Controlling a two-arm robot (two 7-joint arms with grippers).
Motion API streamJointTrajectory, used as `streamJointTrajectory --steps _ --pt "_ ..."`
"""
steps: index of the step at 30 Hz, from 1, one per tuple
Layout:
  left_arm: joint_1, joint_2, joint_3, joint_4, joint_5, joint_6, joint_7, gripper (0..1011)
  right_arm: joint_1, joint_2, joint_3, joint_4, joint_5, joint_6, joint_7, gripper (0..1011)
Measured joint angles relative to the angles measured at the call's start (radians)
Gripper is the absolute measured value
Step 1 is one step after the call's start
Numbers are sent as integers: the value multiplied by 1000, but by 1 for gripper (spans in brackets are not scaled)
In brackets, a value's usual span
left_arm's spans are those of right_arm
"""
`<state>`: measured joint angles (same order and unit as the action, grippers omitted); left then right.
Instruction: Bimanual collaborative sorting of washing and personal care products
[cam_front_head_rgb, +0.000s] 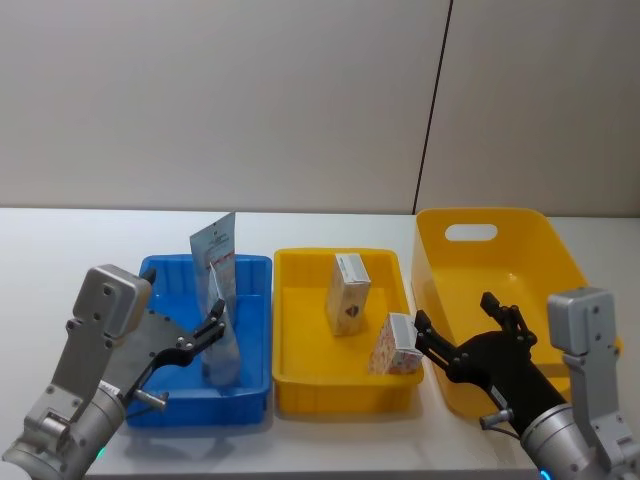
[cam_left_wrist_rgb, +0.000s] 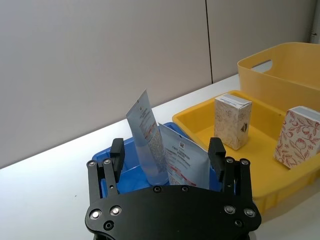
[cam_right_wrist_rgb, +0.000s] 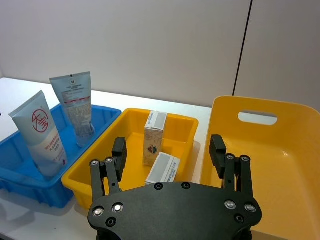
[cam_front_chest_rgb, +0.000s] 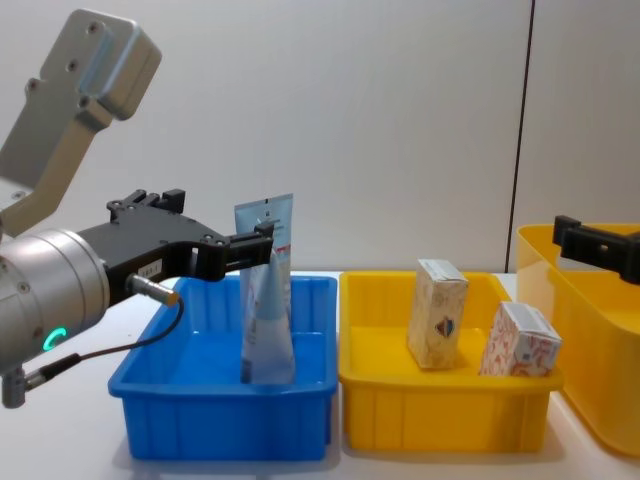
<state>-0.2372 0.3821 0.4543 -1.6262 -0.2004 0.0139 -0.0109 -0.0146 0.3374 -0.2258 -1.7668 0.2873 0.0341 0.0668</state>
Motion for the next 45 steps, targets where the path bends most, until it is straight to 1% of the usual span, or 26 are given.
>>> streamJointTrajectory --steps 45 --pt "0 0 0 0 0 0 0 1001 0 0 0 0 0 0 0 1003"
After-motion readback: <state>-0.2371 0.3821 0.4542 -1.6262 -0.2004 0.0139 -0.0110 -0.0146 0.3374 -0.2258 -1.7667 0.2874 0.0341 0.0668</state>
